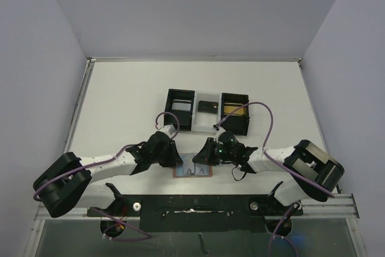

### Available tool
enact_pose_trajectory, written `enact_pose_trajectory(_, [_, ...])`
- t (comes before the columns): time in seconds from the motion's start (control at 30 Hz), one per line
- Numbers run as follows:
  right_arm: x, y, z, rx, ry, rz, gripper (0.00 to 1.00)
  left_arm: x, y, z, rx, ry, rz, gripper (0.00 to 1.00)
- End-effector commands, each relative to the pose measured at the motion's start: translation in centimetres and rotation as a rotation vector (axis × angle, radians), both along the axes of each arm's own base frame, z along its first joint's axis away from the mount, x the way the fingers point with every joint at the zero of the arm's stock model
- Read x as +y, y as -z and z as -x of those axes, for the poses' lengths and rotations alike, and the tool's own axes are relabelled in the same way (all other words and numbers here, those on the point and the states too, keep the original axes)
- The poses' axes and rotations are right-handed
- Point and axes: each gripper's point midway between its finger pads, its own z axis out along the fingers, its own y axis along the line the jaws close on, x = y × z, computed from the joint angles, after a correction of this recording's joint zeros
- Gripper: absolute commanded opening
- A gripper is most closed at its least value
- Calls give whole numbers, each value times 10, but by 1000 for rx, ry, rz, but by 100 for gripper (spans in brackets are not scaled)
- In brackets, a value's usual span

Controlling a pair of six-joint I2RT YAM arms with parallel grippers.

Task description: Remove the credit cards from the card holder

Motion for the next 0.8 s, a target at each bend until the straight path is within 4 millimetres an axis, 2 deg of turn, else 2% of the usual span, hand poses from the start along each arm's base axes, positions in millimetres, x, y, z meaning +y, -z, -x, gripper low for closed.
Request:
enact_pose_trajectory(0.0, [16,-31,-10,-51,22,-172,9,18,26,7,30,-28,-96,8])
enact_pose_trajectory(0.13, [17,-18,-8,-16,24,-152,16,18,28,7,30,-17,-116,8])
enact_pose_trajectory(0.3, [17,-15,-7,-20,15,-146,22,19,28,6,26,-9,-131,7])
enact_pose_trajectory(0.47, [18,-14,-6,-27,-14,-125,13,18,27,6,27,-9,-129,7])
enact_pose_trajectory(0.6, [7,-15,-9,-48,20,-84,8,19,25,6,22,-8,-131,7])
enact_pose_trajectory(0.77, [-4,-18,-10,-60,47,-70,7,19,20,5,9,-4,-127,7])
